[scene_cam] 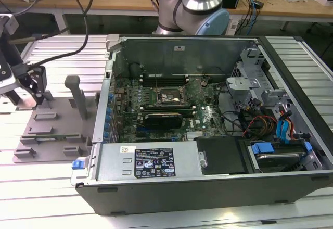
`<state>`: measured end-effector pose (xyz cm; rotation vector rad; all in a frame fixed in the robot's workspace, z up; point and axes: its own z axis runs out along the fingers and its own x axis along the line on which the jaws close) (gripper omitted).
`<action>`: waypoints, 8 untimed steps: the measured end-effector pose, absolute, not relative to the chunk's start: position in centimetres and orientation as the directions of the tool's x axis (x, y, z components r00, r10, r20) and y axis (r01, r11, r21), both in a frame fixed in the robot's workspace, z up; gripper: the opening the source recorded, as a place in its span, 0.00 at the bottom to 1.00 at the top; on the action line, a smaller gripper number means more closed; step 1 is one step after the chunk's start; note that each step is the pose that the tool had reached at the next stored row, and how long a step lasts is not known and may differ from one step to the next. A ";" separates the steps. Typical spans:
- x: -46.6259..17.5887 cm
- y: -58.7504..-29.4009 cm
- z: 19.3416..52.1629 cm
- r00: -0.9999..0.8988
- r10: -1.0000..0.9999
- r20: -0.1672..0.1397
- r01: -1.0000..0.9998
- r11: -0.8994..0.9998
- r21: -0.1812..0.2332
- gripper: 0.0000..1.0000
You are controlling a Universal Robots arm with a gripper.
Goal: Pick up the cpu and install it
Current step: 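Pick up the cpu and move it towards the insertion slot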
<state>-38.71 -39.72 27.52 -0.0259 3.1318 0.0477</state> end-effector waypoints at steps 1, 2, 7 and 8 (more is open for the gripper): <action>-38.7 -39.7 27.9 -1.000 -0.016 -0.010 -0.017 0.999 0.030 0.55; -38.7 -39.7 28.2 -1.000 -0.016 -0.010 -0.017 0.999 0.030 0.55; -38.7 -39.7 29.4 -1.000 -0.016 -0.010 -0.017 0.999 0.030 0.55; -38.7 -39.7 29.6 -1.000 -0.016 -0.010 -0.017 0.999 0.030 0.55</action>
